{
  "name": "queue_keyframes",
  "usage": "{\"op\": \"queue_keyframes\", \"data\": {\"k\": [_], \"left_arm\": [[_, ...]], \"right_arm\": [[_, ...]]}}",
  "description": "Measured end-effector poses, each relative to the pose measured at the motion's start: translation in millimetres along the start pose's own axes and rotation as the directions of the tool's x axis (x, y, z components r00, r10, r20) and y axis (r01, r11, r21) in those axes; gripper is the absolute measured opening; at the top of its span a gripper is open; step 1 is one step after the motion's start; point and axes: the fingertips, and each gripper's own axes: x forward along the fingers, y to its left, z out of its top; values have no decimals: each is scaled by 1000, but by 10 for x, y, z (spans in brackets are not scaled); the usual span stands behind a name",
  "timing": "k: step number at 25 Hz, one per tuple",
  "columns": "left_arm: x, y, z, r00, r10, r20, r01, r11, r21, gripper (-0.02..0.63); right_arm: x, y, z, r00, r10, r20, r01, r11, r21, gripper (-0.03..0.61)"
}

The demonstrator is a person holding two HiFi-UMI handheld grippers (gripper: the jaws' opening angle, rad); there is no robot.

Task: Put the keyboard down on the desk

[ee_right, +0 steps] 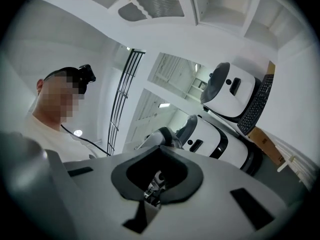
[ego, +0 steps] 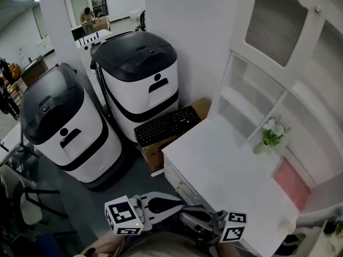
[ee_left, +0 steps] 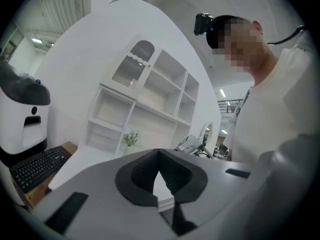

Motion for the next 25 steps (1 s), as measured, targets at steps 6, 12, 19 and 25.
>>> {"op": "queue_keyframes", "data": {"k": [6, 12, 19, 25], "left_arm": [[302, 47, 163, 996, 33, -80, -21, 988, 150, 12], [312, 35, 322, 981, -55, -185, 103, 961, 258, 12], [132, 286, 874, 990, -143, 8, 134, 946, 294, 12], [-253, 905, 1115, 990, -13, 140, -36, 937, 347, 12]], "right_arm": [[-145, -61, 284, 996, -7, -90, -6, 990, -139, 23], [-25, -11, 392, 976, 22, -218, -78, 964, -253, 25], [316, 55, 857, 990, 126, -60, -135, 972, -190, 24], [931, -204, 1133, 997, -75, -30, 58, 925, -374, 23]]}}
